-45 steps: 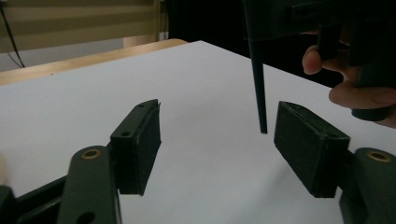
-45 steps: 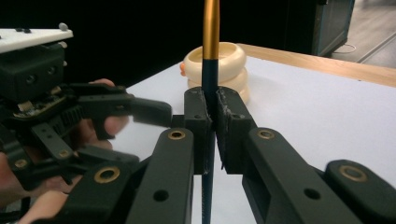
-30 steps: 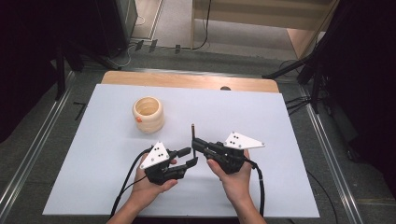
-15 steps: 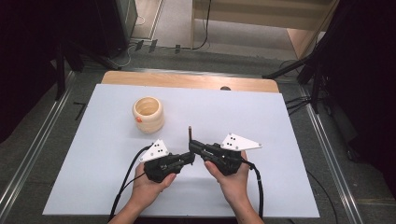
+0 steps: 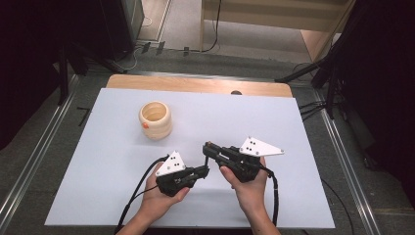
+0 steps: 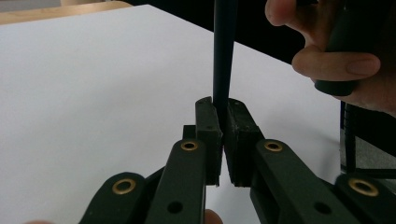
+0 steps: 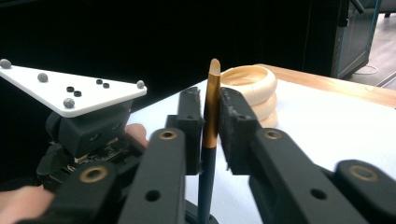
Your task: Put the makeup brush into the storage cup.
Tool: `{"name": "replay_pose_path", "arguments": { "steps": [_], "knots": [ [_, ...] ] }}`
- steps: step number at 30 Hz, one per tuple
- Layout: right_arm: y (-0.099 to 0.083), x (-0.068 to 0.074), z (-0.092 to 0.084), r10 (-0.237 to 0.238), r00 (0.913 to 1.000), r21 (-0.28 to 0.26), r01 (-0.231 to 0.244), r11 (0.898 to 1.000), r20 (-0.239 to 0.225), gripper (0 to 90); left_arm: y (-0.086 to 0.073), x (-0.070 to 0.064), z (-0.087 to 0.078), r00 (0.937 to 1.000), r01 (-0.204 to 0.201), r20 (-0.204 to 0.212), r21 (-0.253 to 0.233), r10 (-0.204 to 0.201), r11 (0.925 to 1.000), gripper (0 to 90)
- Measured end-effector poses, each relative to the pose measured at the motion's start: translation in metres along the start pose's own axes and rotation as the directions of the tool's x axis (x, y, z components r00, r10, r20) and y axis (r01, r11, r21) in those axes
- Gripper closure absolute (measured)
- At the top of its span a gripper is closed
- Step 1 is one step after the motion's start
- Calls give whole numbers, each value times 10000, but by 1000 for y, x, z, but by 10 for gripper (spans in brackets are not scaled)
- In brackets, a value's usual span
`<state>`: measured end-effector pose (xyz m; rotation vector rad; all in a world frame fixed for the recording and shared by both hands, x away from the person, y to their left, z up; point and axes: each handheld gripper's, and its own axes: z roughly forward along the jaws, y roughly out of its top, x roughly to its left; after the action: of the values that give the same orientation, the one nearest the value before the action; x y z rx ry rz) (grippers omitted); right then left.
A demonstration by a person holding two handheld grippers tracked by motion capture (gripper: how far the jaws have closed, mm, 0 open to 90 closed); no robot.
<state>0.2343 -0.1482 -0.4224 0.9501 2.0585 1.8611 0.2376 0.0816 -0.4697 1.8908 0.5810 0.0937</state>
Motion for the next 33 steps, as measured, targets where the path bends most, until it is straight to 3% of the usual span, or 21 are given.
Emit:
{"name": "replay_pose_path", "arguments": {
  "steps": [5,7,8,14,21,25,28,29,33],
  "knots": [
    [0,0,-1,145,9999,-100,-144,9998,67,848,0,1,0,9999,-61,-154,-250,57,9997,847],
    [0,1,-1,119,9998,-130,-117,9998,150,849,0,1,0,9989,-319,-364,-519,300,9981,778],
    [0,2,-1,116,9998,-175,-113,9998,167,849,0,1,-1,9981,-423,-485,-692,390,9967,703],
    [-2,5,3,9,9998,-69,-8,10000,199,849,5,0,-6,9983,-400,-474,-1216,344,9918,645],
    [-5,11,9,-180,9998,10,180,9998,95,848,10,0,-11,9980,-132,-624,-1433,43,9896,685],
    [-6,14,11,-269,9994,113,267,9996,223,848,11,2,-13,9988,65,-464,-1570,-140,9876,699],
    [-8,14,13,-228,9995,152,225,9996,231,848,12,2,-14,9992,147,-337,-1571,-203,9875,741],
    [-9,14,14,-237,9995,165,233,9996,222,848,12,3,-14,9993,185,-281,-1515,-230,9883,809],
    [-9,15,14,-318,9992,191,313,9993,248,846,12,3,-14,9996,76,-268,-1424,-116,9898,834]
  ]
}}
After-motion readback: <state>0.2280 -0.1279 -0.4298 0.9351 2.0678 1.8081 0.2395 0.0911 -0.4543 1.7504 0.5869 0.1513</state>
